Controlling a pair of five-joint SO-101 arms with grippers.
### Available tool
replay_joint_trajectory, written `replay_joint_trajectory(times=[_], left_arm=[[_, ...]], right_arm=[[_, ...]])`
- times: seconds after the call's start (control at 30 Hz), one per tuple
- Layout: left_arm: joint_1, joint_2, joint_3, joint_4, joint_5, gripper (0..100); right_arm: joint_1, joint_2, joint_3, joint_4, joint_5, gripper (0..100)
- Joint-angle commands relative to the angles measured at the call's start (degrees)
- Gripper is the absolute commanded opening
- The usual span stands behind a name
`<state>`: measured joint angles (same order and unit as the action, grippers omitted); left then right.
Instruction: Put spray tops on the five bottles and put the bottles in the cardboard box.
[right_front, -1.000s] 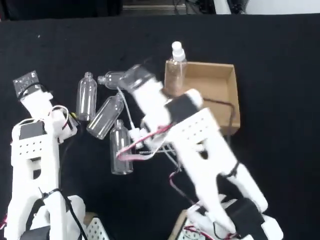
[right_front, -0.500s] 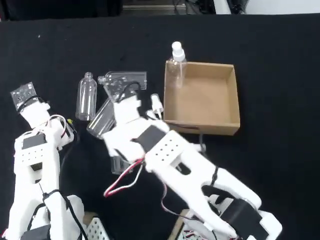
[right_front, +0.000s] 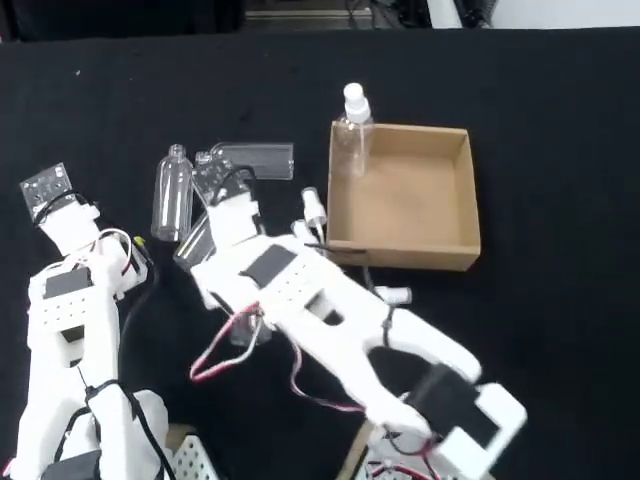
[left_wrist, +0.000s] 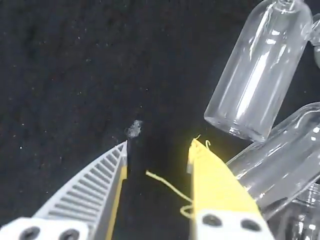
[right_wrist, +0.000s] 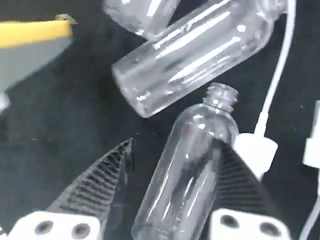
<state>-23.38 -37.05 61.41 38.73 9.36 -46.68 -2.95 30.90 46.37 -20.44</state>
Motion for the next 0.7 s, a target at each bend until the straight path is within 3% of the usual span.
replay_joint_trajectory(times=[0.0,0.3,0.5,0.67], left_arm=[[-0.6,-1.5,-0.4,-1.1,-0.3,19],[-0.6,-1.5,-0.4,-1.1,-0.4,19],[-0.5,-1.5,-0.4,-1.1,-0.4,19],[-0.5,-1.5,-0.4,-1.1,-0.4,19]], right_arm=[[0.9,1.7,-4.8,2.0,-0.5,25.1],[1.2,3.2,-4.6,3.2,0.7,25.0],[1.4,3.3,-4.3,8.6,12.0,25.0],[1.4,3.4,-4.2,9.9,12.9,25.0]])
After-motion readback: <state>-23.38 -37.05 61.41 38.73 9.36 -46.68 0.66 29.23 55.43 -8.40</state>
